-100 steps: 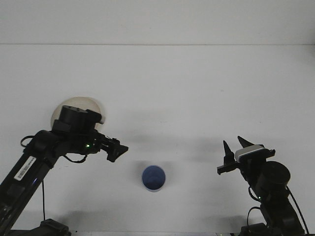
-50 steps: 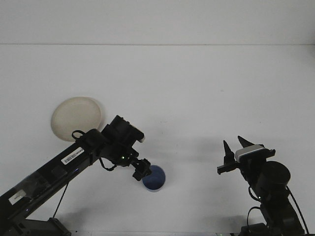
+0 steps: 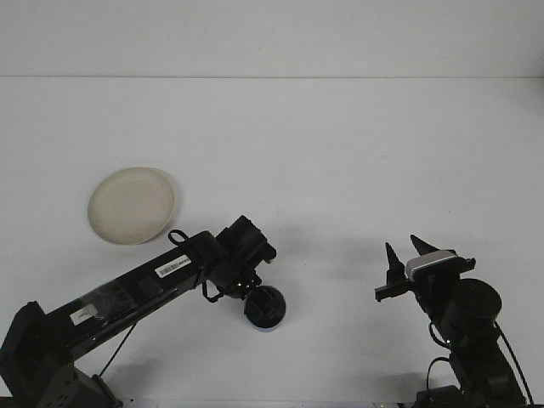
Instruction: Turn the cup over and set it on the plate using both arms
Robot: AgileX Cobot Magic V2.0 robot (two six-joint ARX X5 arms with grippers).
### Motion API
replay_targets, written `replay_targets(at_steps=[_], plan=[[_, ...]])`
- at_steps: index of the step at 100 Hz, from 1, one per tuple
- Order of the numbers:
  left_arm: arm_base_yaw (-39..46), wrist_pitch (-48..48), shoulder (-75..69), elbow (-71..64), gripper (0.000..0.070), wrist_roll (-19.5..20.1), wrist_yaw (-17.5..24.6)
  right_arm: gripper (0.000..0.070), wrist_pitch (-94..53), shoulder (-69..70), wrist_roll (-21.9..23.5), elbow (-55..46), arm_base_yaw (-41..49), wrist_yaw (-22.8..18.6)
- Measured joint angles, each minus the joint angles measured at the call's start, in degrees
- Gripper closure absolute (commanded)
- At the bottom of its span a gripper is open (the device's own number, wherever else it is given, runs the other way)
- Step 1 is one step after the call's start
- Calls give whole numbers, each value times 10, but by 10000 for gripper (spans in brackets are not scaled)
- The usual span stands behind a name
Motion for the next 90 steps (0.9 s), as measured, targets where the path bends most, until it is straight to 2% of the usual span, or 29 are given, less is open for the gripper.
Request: replay_targets(at_steps=[5,8,33,51,78,90], plan=[[-4,3,3,0,700,0,-1,355,0,0,0,0,0,0],[-7,5,4,0,684,0,-2,355,0,0,0,0,0,0],[-13,-11,4,6,686,-10,-31,355,0,0,0,0,0,0],[14,-37,-6,54,686,-9,-56,355,0,0,0,0,0,0],[148,-81,-92,168,686,16,-114,355,0,0,0,0,0,0],[240,-89,-103,199,686,24,-119,355,0,0,0,0,0,0]])
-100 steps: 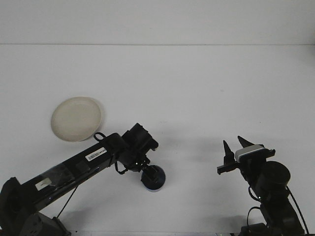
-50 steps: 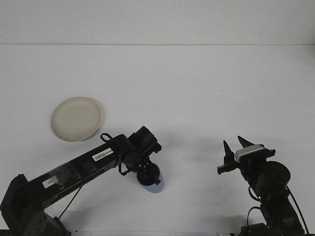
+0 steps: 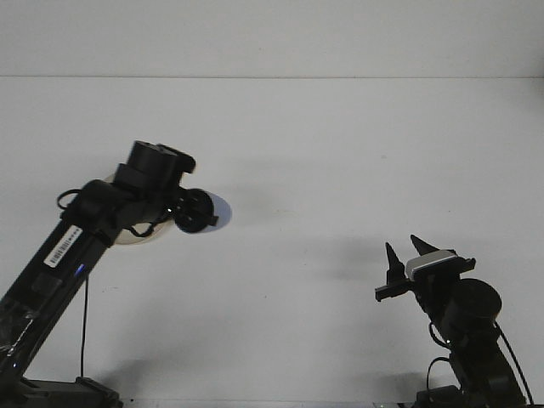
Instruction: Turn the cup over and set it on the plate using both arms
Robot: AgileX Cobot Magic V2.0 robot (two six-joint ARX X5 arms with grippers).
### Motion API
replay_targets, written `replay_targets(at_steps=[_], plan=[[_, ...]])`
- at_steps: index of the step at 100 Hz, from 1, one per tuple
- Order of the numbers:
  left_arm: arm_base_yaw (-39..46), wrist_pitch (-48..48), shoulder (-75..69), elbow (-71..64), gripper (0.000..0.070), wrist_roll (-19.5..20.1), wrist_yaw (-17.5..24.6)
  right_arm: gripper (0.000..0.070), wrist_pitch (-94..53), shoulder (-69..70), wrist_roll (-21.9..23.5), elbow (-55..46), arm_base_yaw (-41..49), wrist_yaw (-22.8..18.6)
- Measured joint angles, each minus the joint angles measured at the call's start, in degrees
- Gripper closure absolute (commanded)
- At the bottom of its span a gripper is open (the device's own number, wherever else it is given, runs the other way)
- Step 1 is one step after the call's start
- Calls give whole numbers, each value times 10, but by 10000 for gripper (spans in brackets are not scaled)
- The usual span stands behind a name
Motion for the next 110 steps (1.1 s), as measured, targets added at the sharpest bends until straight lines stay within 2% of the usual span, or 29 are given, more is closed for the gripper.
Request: replay_targets(at_steps=[25,47,62,95,98,101,110], plan=[[176,-14,15,2,686,18,-2,355,0,0,0,0,0,0],[277,-13,69,2,686,27,-2,355,0,0,0,0,0,-2],[305,-4,130,2,686,28,-2,355,0,0,0,0,0,-2],[308,20,204,2,680,42,3,355,-1,0,0,0,0,-3],[307,20,208,2,661,42,3,355,-1,0,0,0,0,-3],[307,20,211,2,604,43,3,355,-2,0,0,0,0,-3],[307,23,215,2,343,43,6,355,-2,0,0,0,0,-3]])
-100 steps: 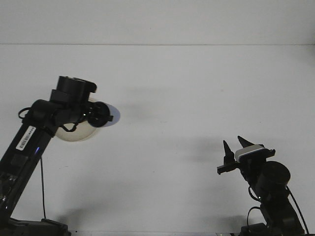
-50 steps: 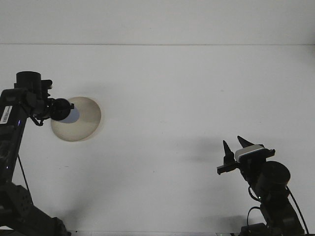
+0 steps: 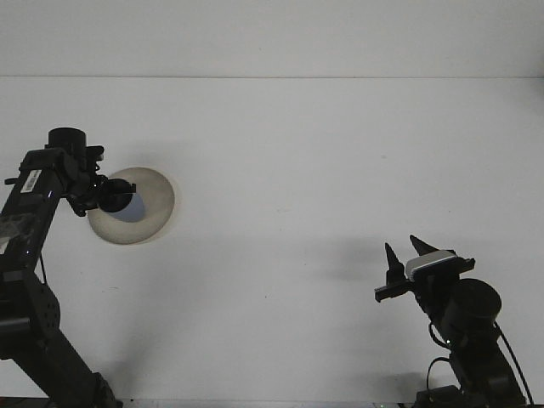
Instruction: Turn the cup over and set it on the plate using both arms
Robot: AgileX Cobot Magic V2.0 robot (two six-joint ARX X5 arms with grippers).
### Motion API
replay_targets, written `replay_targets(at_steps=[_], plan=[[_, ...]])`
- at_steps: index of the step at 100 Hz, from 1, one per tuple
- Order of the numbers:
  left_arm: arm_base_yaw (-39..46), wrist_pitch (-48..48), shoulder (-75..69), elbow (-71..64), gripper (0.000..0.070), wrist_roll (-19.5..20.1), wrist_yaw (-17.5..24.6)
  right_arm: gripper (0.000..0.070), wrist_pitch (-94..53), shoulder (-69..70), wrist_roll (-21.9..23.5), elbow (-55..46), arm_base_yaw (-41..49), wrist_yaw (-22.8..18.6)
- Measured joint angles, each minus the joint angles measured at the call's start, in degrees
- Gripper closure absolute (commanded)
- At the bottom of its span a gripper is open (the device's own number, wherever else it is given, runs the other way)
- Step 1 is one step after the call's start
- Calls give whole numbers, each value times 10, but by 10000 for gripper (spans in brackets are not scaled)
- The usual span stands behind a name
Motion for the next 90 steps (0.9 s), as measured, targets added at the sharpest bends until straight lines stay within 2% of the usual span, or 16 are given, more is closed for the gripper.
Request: replay_targets(at_steps=[2,5,14,30,56,59,64,71,75,79,86,90], plan=[[0,4,0,0,302,0,4,355,0,0,0,0,0,0],[0,10,0,0,276,0,13,355,0,0,0,0,0,0],[0,10,0,10,278,0,31,355,0,0,0,0,0,0],[3,5,-27,48,278,0,34,355,0,0,0,0,0,1],[10,12,-225,70,294,-2,36,356,0,0,3,0,0,16],[10,11,-247,70,315,-2,38,355,0,0,5,0,0,21],[10,9,-280,70,390,-4,45,356,2,0,10,0,0,29],[10,4,-318,70,518,-4,67,372,3,0,16,0,0,37],[8,6,-339,64,617,-4,87,388,4,0,19,0,-2,43],[4,11,-361,50,694,-5,104,428,6,0,21,0,-5,49],[-13,30,-401,6,686,-4,116,539,9,-1,22,0,-11,50],[-25,52,-425,-29,686,-4,117,626,14,-3,24,0,-17,50]])
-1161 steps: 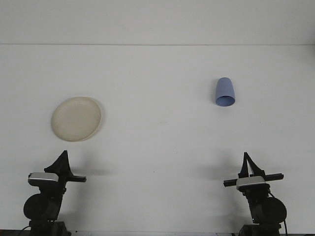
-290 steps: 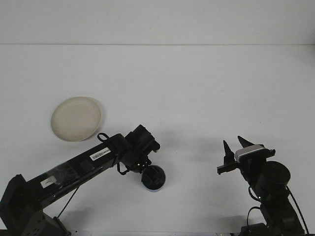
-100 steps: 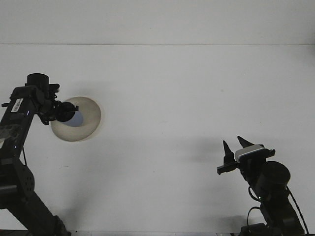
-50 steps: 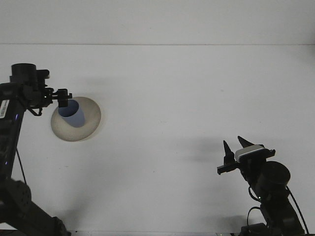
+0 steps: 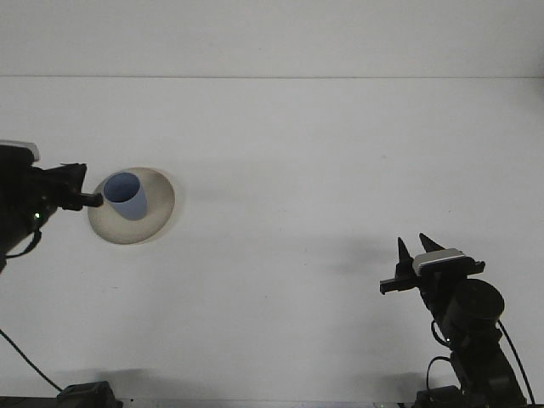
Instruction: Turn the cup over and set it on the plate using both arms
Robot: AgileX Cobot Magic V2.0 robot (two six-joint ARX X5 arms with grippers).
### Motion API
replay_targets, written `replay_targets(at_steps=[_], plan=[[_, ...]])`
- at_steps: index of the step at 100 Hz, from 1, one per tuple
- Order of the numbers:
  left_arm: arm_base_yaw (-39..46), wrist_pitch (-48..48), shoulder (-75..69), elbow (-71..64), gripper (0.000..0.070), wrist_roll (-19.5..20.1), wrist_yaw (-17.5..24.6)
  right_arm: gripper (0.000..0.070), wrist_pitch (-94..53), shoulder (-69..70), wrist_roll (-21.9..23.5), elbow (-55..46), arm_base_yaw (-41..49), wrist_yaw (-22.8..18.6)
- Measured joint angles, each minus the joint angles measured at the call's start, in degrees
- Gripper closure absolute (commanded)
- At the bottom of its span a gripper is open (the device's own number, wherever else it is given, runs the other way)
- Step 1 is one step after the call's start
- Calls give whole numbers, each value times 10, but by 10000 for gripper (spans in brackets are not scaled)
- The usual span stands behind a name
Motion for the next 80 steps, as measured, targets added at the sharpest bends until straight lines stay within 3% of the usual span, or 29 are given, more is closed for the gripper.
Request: replay_targets(at_steps=[3,30,44,80], plan=[[-10,23,-19,-32,686,0,0,700,4,-3,1,0,-4,0],[-46,336,-206,-415,686,2,-21,700,66,-53,36,-15,-51,-1],[-49,490,-277,-575,688,-5,-65,700,88,-69,42,-17,-58,0],[-49,512,-320,-602,687,-32,-78,700,94,-70,40,-17,-58,-2]])
